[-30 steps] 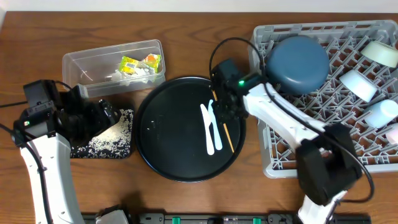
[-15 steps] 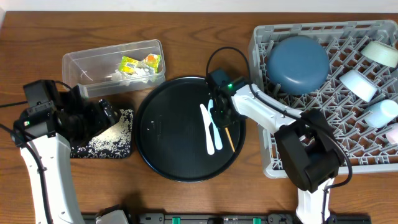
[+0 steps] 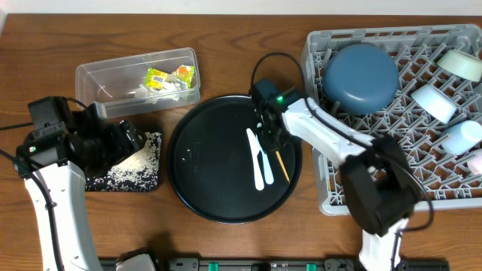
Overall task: Sort waste into correct bins and load items into the dishwasher rack
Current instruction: 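Carry the second chopstick with right gripper into the rack, release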
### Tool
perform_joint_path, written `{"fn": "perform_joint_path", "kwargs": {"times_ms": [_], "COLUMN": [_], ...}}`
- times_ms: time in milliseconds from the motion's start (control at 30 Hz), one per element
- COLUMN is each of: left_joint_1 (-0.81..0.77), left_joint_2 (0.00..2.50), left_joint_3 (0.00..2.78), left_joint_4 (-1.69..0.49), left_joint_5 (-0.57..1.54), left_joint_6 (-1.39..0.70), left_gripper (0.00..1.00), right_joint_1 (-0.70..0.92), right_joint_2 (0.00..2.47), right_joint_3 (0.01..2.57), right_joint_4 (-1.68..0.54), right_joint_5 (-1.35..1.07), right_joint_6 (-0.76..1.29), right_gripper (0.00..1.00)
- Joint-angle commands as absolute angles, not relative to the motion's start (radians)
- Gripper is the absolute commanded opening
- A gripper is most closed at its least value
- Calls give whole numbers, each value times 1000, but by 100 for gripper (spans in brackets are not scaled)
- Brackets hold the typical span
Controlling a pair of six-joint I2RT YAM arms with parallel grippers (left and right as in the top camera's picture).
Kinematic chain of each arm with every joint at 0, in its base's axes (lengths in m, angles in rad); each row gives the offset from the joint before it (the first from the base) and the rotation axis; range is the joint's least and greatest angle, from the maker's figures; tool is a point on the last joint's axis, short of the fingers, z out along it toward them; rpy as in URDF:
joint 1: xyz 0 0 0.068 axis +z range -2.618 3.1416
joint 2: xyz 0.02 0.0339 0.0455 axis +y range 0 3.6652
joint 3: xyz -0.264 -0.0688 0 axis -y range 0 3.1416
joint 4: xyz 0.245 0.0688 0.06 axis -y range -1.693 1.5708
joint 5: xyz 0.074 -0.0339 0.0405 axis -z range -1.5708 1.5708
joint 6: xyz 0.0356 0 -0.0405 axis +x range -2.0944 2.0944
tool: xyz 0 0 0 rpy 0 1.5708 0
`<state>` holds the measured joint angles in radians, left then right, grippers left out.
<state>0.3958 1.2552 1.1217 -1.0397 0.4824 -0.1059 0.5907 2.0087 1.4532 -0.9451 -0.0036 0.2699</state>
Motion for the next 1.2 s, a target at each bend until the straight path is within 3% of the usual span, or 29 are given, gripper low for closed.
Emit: {"fn": "perform_joint_path", "kwargs": {"times_ms": [0, 267, 533, 1167], "left_joint_1": [400, 400, 400, 400], "left_joint_2": [1261, 1261, 1261, 1261], "left_joint_3": [1134, 1134, 1134, 1134], "left_joint_4": [-1042, -1042, -1042, -1042], "left_joint_5": [474, 474, 474, 474], "left_joint_6": [-111, -111, -111, -111], "left_gripper": [84, 83, 83, 83], "right_joint_1": [575, 498, 363, 295], "right_joint_2": [1848, 1662, 1629, 1630], "right_joint_3": [1500, 1500, 1472, 1193], "right_joint_4": [-941, -1024, -1124, -977], "right_joint_5": [16, 137, 180, 123], "right_joint_6": [276, 277, 277, 292], "right_gripper": [1, 1, 1, 1]}}
